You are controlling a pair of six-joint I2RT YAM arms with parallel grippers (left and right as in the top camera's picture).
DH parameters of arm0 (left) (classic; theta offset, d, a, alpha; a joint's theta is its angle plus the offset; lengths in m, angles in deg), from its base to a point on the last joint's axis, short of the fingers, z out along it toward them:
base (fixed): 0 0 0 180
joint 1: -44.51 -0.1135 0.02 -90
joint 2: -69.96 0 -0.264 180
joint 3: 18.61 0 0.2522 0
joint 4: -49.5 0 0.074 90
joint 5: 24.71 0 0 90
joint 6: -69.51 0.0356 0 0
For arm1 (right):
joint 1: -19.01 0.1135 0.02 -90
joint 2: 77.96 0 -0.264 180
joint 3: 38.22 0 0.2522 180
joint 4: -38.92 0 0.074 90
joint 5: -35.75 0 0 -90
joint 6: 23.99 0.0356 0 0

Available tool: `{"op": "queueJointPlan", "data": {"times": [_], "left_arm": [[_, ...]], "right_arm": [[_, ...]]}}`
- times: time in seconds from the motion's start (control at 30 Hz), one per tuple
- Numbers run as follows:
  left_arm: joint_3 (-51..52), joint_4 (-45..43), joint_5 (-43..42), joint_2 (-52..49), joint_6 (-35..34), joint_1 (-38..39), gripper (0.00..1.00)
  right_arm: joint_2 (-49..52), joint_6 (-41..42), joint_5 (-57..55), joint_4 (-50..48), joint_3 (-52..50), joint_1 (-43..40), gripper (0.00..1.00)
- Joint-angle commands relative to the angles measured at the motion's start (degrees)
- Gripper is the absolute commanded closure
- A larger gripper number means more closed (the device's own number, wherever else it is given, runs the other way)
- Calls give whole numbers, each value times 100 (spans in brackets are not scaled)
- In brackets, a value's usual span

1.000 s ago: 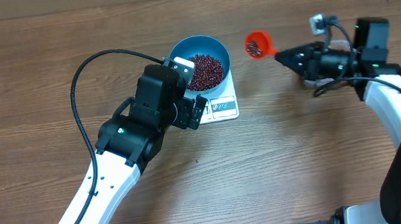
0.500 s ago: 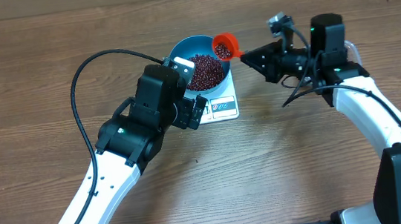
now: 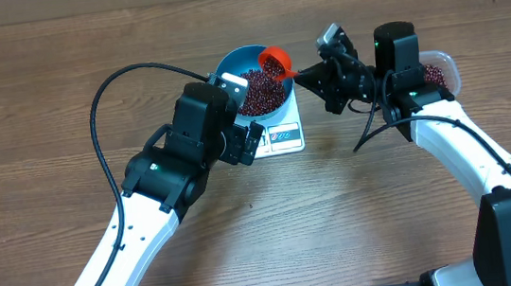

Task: Scoop item into bowl and weigh 150g on scale
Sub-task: 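Tilt the red scoop over the teal bowl to pour a few beans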

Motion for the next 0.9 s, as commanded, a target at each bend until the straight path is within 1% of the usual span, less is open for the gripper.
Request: {"op": "queueJointPlan", "data": {"times": [0.0,0.43,0.7,0.87], "left_arm": [[-13,-17,-50,107,48,-11,0],[-13,-17,-50,107,48,-11,1],[-13,-17,-50,107,48,-11,0],[-13,-17,-50,107,48,-11,0]], "right_arm": [[37,-739,-42,-57,-13,31,96],[37,-787,-140,-55,-15,31,96],[37,-129,-140,-52,-15,31,96],[37,-114,-138,-31,-13,31,96]]}}
